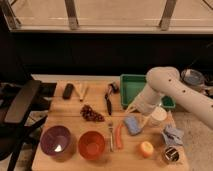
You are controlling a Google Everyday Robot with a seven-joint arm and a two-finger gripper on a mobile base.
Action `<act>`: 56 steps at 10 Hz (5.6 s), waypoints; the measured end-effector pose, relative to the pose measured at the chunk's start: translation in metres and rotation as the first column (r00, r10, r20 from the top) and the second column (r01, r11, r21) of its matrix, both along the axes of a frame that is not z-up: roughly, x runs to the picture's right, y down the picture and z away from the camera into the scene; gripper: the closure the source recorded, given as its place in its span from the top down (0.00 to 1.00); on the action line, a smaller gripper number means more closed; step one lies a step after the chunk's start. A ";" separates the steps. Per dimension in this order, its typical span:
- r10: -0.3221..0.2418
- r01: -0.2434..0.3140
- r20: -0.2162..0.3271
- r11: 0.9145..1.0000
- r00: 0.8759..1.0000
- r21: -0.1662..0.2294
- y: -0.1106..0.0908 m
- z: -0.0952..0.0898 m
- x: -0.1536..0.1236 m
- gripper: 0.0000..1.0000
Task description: Place pepper in paper cup
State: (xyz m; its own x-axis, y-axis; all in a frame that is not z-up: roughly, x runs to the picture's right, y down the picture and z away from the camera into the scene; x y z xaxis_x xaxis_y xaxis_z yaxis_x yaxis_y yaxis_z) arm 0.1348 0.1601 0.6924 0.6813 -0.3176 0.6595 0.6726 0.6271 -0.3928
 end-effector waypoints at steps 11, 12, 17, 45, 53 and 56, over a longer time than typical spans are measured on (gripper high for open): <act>-0.078 0.078 0.001 0.993 0.997 -0.089 0.060 0.067 -0.042 0.60; -0.076 0.076 0.001 0.991 0.997 -0.106 0.064 0.073 -0.042 0.60; -0.073 0.073 0.007 0.980 0.997 -0.184 0.086 0.101 -0.048 0.60; 0.464 -0.504 -0.332 0.863 0.821 -0.040 -0.075 0.057 0.171 0.00; 0.448 -0.525 -0.564 0.850 0.694 0.029 -0.032 0.046 0.253 0.00; 0.453 -0.525 -0.570 0.850 0.686 0.043 -0.034 0.057 0.246 0.00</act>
